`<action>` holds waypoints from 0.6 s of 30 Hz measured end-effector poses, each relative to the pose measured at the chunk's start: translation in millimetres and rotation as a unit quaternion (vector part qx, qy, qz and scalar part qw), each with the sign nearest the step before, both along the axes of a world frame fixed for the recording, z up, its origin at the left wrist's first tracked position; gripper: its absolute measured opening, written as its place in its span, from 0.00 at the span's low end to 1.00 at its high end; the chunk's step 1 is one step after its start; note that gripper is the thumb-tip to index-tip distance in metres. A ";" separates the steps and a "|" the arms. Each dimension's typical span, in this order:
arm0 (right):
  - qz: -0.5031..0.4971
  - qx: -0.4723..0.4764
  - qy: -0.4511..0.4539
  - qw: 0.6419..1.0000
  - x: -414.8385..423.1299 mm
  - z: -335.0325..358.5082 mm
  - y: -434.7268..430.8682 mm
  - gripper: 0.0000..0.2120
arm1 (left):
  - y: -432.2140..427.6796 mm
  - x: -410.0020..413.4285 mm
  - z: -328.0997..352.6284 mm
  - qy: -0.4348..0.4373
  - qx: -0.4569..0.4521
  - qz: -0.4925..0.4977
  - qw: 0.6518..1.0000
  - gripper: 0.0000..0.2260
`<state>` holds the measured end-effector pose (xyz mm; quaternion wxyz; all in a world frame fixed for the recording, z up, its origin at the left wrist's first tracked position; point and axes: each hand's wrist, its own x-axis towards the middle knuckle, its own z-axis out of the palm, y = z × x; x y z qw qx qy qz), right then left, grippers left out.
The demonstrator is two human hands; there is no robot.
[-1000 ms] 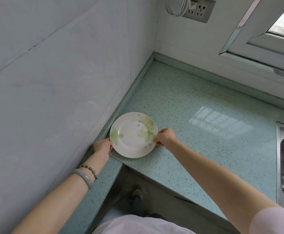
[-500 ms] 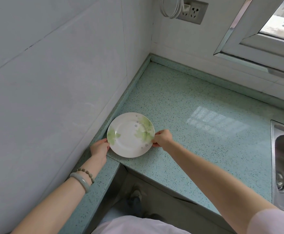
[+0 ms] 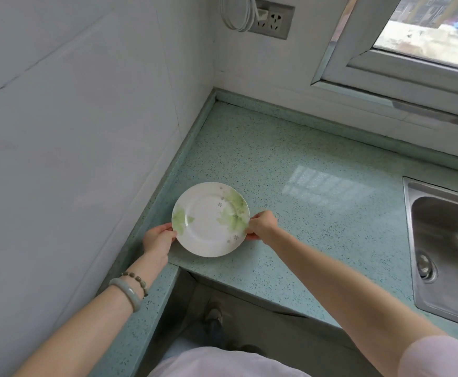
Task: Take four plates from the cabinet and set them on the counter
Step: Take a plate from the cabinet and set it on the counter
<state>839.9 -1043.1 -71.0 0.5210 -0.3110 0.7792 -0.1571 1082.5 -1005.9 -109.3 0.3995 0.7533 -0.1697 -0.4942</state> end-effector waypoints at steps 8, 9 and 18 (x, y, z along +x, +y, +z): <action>-0.048 0.030 -0.004 0.998 -31.8 3.6 20.2 0.13 | -4.2 -28.1 -8.4 -0.011 0.019 -0.060 0.998 0.15; -0.055 0.031 -0.006 0.998 -33.0 4.6 22.5 0.12 | -3.6 -29.8 -8.7 -0.011 0.019 -0.061 0.998 0.15; -0.086 0.024 -0.024 0.996 -34.6 3.4 33.8 0.12 | -4.7 -35.4 -9.4 -0.002 0.015 -0.060 0.998 0.16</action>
